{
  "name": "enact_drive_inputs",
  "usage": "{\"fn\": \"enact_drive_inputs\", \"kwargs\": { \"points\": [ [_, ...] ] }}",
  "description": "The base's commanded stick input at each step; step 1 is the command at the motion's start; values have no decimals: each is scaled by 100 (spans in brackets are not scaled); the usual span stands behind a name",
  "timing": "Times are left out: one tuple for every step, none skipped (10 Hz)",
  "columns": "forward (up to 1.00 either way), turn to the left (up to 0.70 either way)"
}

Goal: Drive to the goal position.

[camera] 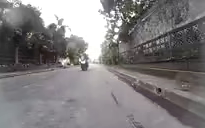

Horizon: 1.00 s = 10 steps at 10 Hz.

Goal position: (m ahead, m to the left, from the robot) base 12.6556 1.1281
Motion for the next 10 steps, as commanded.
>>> {"fn": "enact_drive_inputs", "kwargs": {
  "points": [
    [100, 0],
    [100, 0],
    [100, 0],
    [100, 0],
    [100, 0],
    [100, 0],
    [100, 0],
    [100, 0],
    [100, 0],
    [100, 0]
  ]
}}
